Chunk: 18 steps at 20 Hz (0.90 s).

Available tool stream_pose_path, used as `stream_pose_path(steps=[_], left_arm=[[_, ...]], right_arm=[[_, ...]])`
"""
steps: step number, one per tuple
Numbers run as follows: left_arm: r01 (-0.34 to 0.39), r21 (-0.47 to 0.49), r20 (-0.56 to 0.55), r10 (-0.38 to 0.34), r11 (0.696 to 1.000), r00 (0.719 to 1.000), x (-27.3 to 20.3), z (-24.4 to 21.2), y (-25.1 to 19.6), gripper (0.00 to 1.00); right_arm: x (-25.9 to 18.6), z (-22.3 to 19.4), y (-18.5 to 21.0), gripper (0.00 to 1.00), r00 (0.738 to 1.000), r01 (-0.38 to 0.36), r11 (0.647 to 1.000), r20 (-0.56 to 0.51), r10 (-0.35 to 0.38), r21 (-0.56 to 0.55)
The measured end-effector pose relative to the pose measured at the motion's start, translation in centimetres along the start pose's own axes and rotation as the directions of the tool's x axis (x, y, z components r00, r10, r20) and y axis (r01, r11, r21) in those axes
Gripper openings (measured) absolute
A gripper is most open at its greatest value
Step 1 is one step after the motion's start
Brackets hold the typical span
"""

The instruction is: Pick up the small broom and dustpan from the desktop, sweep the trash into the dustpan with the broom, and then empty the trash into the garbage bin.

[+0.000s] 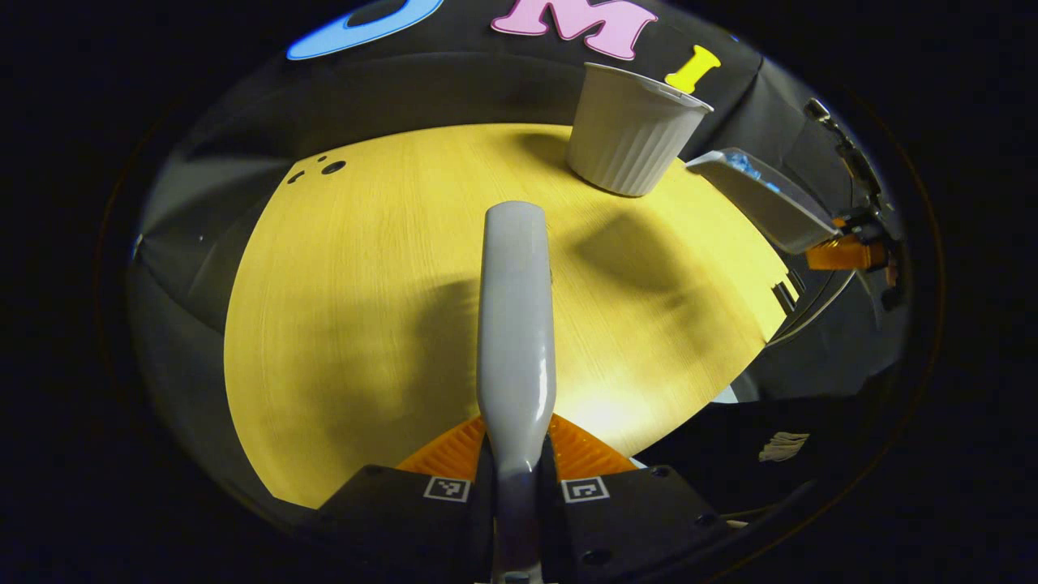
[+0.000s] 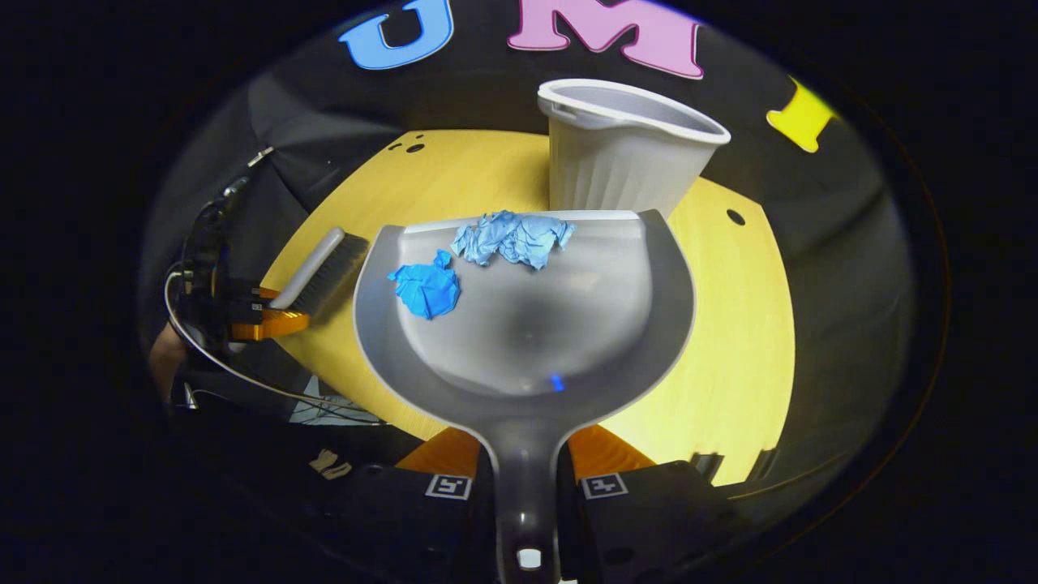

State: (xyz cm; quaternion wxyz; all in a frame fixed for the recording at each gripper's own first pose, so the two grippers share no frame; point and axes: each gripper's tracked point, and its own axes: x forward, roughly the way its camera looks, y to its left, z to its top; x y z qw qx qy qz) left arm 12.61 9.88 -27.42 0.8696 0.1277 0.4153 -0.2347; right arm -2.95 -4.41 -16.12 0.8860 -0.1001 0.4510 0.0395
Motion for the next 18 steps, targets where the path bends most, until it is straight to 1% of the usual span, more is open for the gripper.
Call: stream_pose_path(steps=[1, 3, 5, 6, 7, 8, 10, 14, 18], left_arm=[[0.0, -0.012, 0.006, 0.0, 1.0, 1.0, 0.1, -0.2, 0.2, 0.26], [0.002, -0.029, 0.018, -0.002, 1.0, 1.0, 0.2, -0.7, 0.2, 0.27], [-0.008, -0.059, 0.034, 0.01, 0.998, 0.999, 0.5, -1.1, 0.4, 0.26], [-0.008, -0.09, 0.037, 0.011, 0.996, 0.999, 0.8, -1.5, 0.3, 0.29], [0.002, -0.131, 0.041, 0.003, 0.991, 0.999, 1.1, -1.7, 0.1, 0.29], [0.014, -0.165, 0.045, -0.007, 0.986, 0.999, 1.5, -1.9, -0.3, 0.27], [0.025, -0.204, 0.049, -0.016, 0.979, 0.999, 2.0, -2.1, -0.2, 0.27], [0.008, -0.252, 0.055, 0.006, 0.968, 0.998, 1.9, -1.6, 0.2, 0.26], [-0.026, -0.252, 0.083, 0.048, 0.967, 0.995, 0.8, -0.4, 1.9, 0.27]], right_arm=[[-1.0, 0.9, -0.3, 0.34, 1.0, 0.003, 1.0, 0.0, -0.003, -0.012], [-2.9, 2.4, -0.5, 0.34, 1.0, 0.002, 1.0, 0.006, -0.002, -0.019], [-4.9, 4.2, -1.3, 0.34, 0.999, 0.008, 1.0, 0.031, -0.007, -0.024], [-5.7, 5.3, -1.7, 0.34, 0.999, 0.015, 1.0, 0.046, -0.014, -0.027], [-6.3, 6.8, -1.9, 0.34, 0.998, 0.025, 0.999, 0.06, -0.023, -0.026], [-6.8, 8.2, -2.2, 0.34, 0.997, 0.033, 0.999, 0.075, -0.032, -0.017], [-7.3, 10.7, -3.3, 0.34, 0.994, 0.038, 0.999, 0.106, -0.039, 0.01], [-6.8, 15.9, -7.3, 0.34, 0.978, 0.103, 0.994, 0.18, -0.105, 0.02], [-4.0, 19.4, -11.5, 0.34, 0.96, 0.199, 0.98, 0.198, -0.196, 0.005]])
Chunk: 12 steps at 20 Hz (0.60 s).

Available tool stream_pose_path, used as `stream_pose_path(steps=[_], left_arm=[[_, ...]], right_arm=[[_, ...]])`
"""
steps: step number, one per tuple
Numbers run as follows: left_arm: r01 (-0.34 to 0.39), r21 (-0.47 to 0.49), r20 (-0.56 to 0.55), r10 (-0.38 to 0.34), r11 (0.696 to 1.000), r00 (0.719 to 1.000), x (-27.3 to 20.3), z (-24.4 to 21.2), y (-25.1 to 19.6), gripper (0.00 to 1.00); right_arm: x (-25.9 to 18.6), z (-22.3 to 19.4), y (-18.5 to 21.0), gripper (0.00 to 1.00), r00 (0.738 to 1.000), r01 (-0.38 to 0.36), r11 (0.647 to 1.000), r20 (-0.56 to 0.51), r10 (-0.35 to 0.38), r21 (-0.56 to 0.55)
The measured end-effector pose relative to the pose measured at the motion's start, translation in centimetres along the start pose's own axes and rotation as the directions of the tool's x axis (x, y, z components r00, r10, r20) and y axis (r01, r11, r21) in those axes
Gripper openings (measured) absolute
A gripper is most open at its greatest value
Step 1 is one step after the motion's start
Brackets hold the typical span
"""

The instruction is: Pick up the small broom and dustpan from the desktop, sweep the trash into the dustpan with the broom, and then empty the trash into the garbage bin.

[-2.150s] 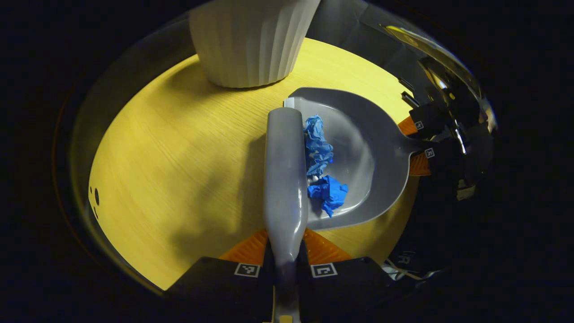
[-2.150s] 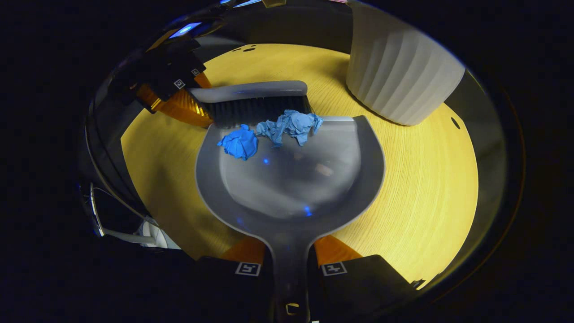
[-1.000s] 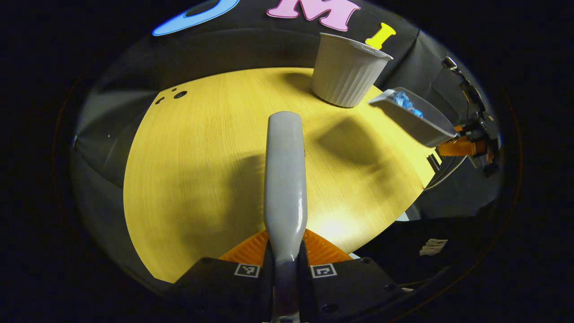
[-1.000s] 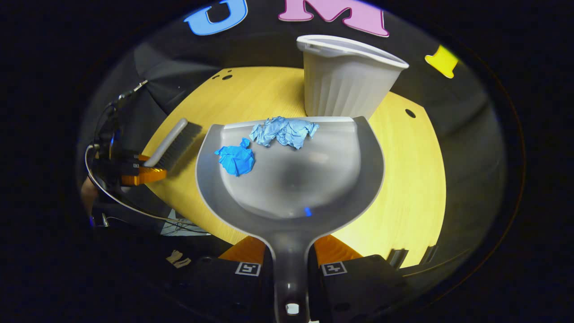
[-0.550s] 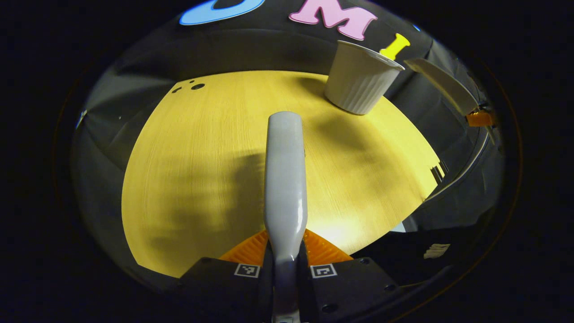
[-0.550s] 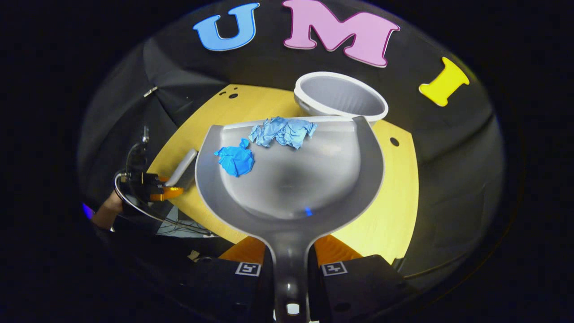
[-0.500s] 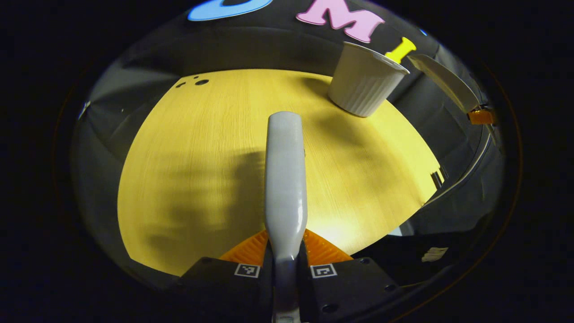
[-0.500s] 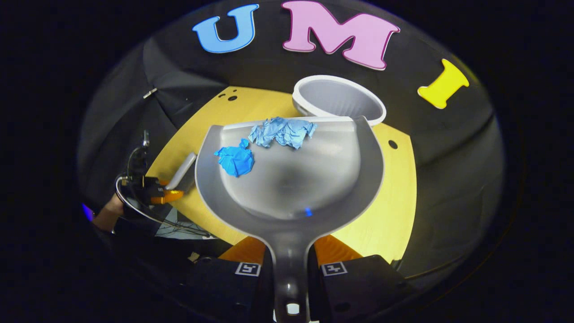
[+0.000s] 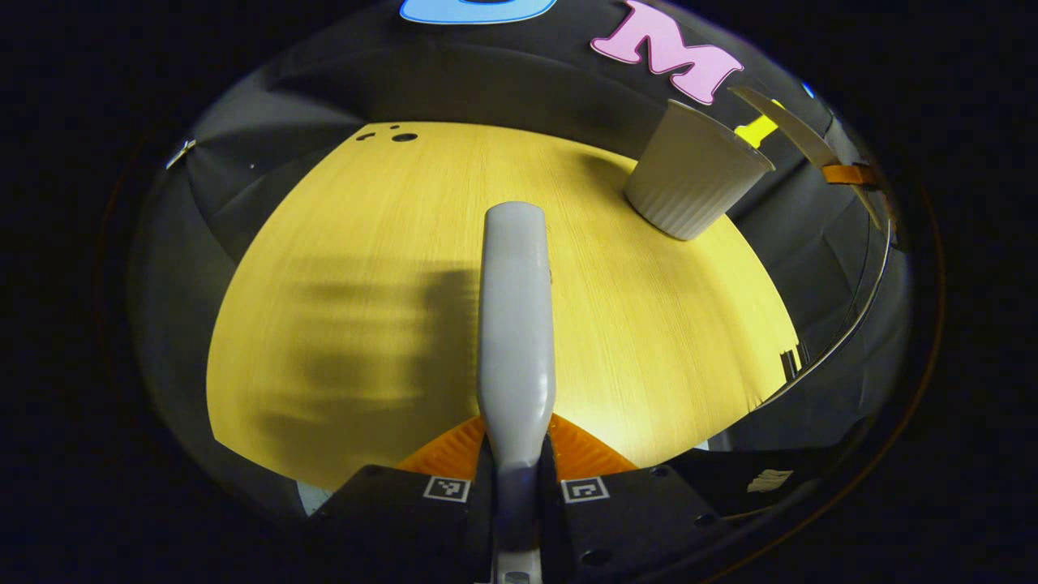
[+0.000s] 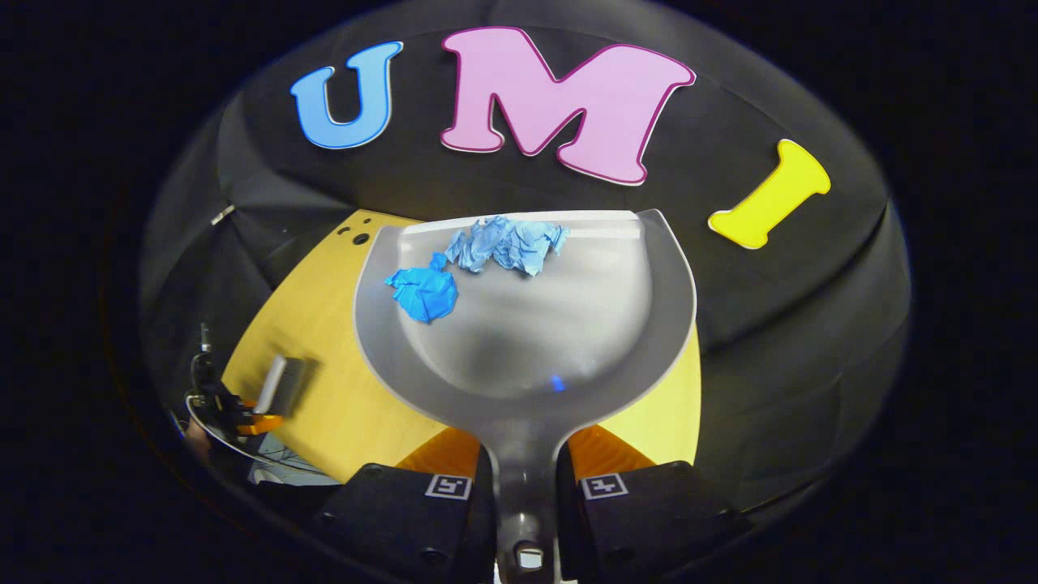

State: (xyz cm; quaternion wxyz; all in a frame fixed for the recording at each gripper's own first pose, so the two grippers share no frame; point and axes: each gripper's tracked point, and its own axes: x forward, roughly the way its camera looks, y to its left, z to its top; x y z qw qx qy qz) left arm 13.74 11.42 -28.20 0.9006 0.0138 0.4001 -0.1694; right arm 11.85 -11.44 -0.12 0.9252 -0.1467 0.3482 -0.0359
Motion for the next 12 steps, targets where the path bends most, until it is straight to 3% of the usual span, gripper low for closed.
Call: stream_pose_path(steps=[6, 9, 12], left_arm=[[-0.017, -0.06, 0.021, 0.018, 0.998, 1.0, -1.5, 1.5, 0.7, 0.26], [-0.032, -0.037, 0.022, 0.032, 0.999, 0.999, -1.6, 1.7, 0.8, 0.3], [-0.03, -0.026, 0.029, 0.031, 0.999, 0.999, -1.7, 2.5, 0.4, 0.26]], right_arm=[[6.2, 0.5, -3.9, 0.34, 0.99, 0.14, 0.987, -0.02, -0.142, -0.085], [8.1, 1.1, -5.5, 0.34, 0.977, 0.213, 0.971, -0.003, -0.214, -0.107], [8.7, 1.5, -6.5, 0.34, 0.961, 0.276, 0.955, 0.013, -0.276, -0.112]])
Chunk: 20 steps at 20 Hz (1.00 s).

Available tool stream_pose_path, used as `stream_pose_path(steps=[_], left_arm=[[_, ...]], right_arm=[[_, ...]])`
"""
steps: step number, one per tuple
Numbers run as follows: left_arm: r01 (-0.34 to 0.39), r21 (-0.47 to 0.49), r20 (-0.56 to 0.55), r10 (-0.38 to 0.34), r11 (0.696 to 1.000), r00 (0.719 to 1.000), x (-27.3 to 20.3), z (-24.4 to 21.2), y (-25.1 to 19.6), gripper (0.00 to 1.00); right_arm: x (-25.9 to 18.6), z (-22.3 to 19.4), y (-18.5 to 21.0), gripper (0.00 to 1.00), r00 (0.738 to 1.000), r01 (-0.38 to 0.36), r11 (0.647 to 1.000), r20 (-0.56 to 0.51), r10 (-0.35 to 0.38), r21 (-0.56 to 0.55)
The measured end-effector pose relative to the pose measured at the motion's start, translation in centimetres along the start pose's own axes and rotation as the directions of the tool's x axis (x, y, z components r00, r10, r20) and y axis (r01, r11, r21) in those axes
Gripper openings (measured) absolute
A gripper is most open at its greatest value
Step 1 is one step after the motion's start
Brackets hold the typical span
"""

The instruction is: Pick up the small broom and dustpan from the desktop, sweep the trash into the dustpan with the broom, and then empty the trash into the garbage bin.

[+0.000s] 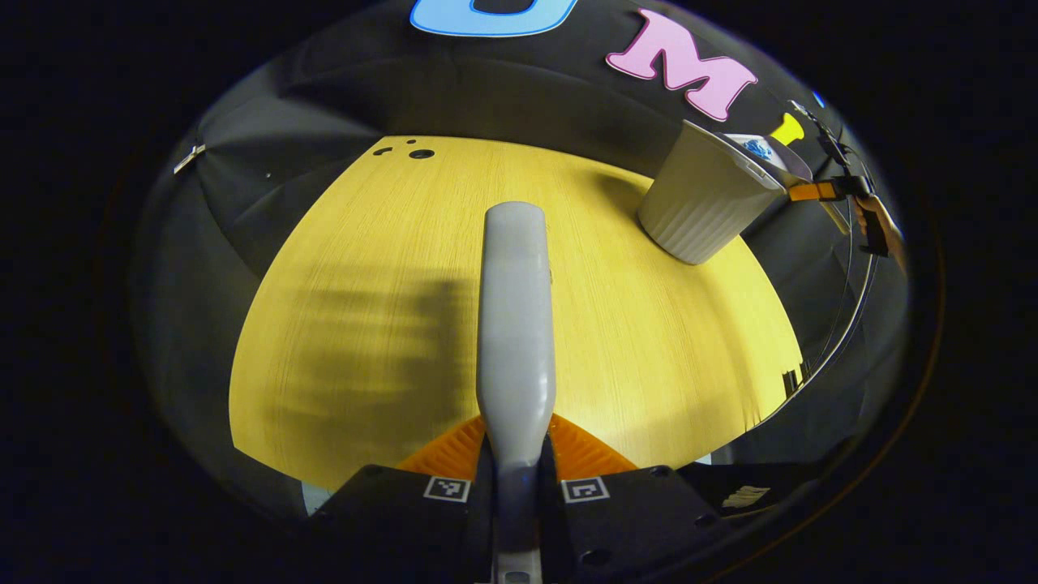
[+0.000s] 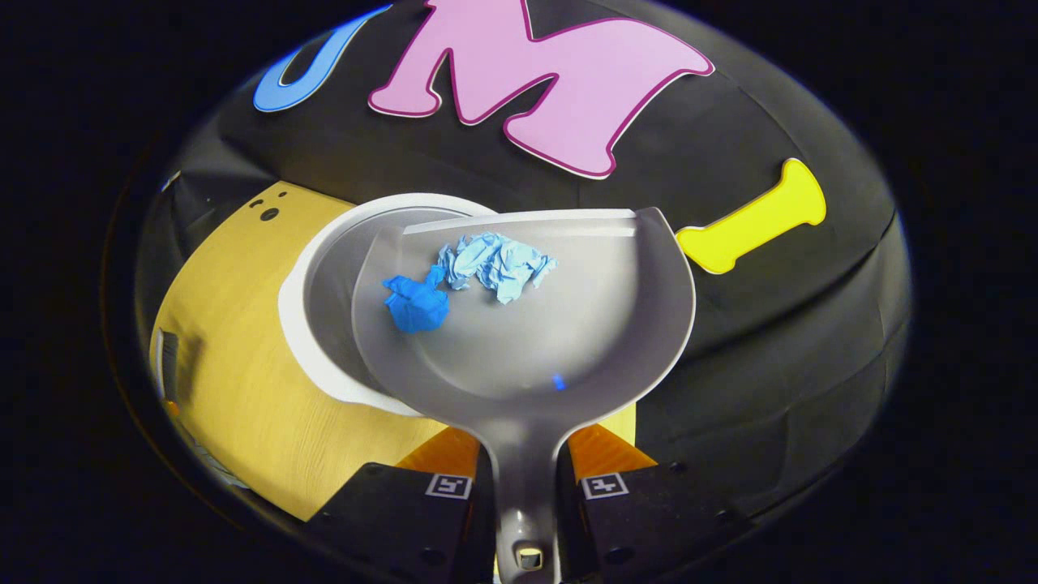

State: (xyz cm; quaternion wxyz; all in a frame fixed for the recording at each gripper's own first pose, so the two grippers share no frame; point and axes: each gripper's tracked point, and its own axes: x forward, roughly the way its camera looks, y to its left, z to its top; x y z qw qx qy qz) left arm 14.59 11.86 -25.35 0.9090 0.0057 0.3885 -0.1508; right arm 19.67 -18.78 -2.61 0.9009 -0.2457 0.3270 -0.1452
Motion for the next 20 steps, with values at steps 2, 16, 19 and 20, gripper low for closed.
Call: stream_pose_path(steps=[2, 16, 19, 20], left_arm=[[0.0, 0.006, 0.005, 0.0, 1.0, 1.0, 0.0, 0.2, 0.0, 0.26], [0.033, 0.177, -0.06, -0.023, 0.984, 0.998, 1.0, 1.1, -2.5, 0.3], [0.05, 0.209, -0.075, -0.035, 0.977, 0.997, 0.7, 1.2, -3.3, 0.27], [0.056, 0.211, -0.07, -0.042, 0.976, 0.997, 0.4, 1.5, -3.3, 0.27]], right_arm=[[0.3, 0.2, -0.2, 0.34, 0.998, 0.054, 0.997, 0.019, -0.053, -0.046], [0.7, 2.2, -1.8, 0.34, 0.907, 0.421, 0.736, 0.265, -0.327, -0.53], [0.1, 2.6, -2.5, 0.34, 0.881, 0.473, 0.653, 0.324, -0.345, -0.591], [-0.3, 2.8, -2.7, 0.34, 0.871, 0.491, 0.625, 0.346, -0.348, -0.607]])
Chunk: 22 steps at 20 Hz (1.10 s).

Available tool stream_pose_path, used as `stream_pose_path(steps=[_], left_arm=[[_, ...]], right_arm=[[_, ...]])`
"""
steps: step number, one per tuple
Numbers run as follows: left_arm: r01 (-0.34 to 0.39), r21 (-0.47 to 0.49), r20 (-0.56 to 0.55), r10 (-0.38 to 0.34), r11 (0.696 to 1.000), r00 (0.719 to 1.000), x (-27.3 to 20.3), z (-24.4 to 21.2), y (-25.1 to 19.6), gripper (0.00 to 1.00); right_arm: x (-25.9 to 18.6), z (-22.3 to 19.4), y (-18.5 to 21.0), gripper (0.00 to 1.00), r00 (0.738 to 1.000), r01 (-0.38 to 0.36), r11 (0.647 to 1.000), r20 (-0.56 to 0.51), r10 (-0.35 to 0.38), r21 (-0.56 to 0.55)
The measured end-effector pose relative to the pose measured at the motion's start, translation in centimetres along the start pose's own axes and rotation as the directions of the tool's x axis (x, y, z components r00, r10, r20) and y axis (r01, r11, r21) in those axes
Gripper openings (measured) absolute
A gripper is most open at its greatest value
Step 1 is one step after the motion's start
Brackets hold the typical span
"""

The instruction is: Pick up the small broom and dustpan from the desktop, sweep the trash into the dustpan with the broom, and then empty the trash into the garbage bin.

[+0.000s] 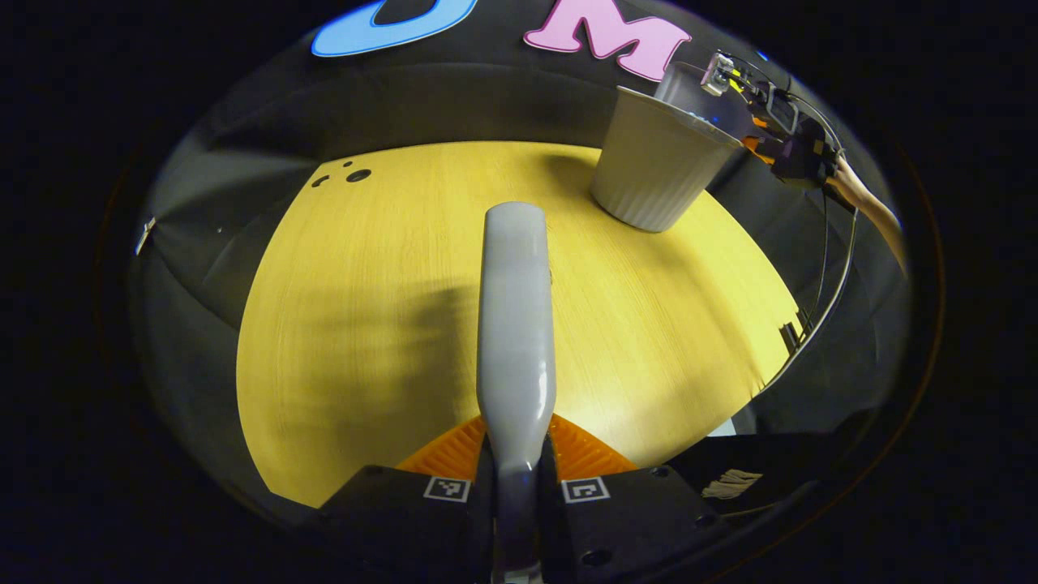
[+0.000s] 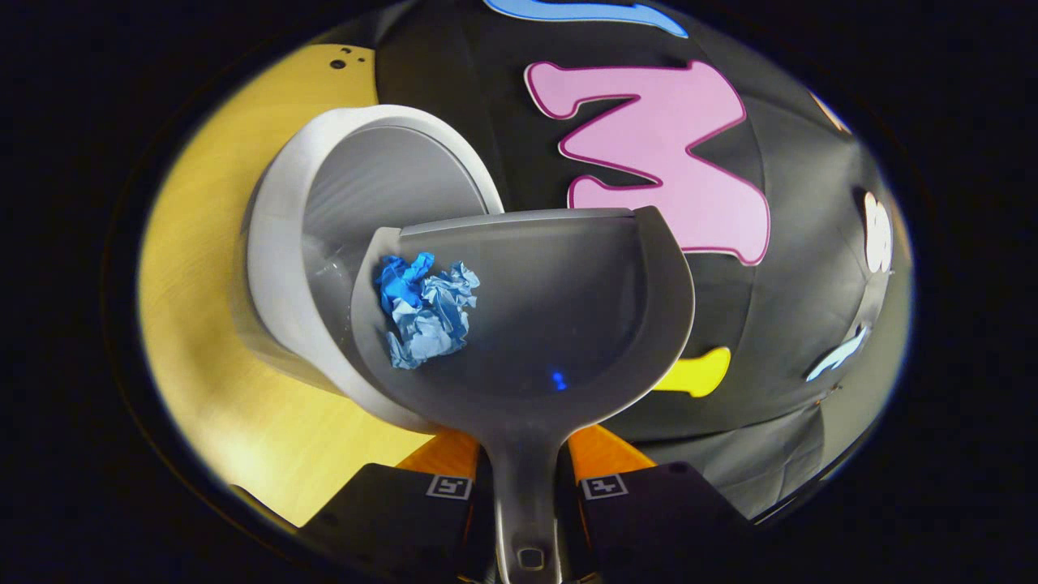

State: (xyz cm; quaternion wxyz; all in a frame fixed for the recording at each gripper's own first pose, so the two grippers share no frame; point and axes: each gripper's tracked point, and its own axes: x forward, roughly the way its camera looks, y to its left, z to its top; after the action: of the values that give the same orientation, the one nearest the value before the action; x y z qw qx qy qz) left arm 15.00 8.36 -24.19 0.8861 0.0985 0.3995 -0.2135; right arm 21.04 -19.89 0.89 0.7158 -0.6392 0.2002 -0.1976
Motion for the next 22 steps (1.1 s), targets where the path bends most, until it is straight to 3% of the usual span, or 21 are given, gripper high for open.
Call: stream_pose_path(steps=[5, 10, 15, 18, 22], left_arm=[[-0.01, 0.018, 0.047, 0.009, 1.0, 0.999, -1.5, 2.4, 1.2, 0.27], [-0.029, 0.0, 0.077, 0.029, 1.0, 0.997, -2.2, 3.2, 2.5, 0.26], [-0.05, -0.018, 0.07, 0.051, 0.999, 0.996, -2.6, 1.9, 2.8, 0.3], [-0.056, -0.035, 0.076, 0.058, 0.998, 0.995, -3.0, 1.5, 2.7, 0.26], [-0.068, -0.047, 0.092, 0.072, 0.997, 0.993, -3.4, 1.5, 2.7, 0.27]], right_arm=[[-1.8, -1.4, -2.3, 0.34, 0.995, 0.092, 0.987, 0.038, -0.088, -0.135], [-2.1, -0.9, -2.6, 0.34, 0.987, 0.159, 0.945, 0.082, -0.141, -0.287], [-1.9, -1.5, -2.5, 0.34, 0.997, 0.077, 0.982, 0.043, -0.07, -0.172], [-2.2, -1.8, -2.9, 0.34, 0.998, 0.053, 0.994, 0.025, -0.051, -0.097], [-2.9, -2.1, -4.5, 0.34, 1.0, 0.005, 0.992, -0.012, -0.004, 0.124]])
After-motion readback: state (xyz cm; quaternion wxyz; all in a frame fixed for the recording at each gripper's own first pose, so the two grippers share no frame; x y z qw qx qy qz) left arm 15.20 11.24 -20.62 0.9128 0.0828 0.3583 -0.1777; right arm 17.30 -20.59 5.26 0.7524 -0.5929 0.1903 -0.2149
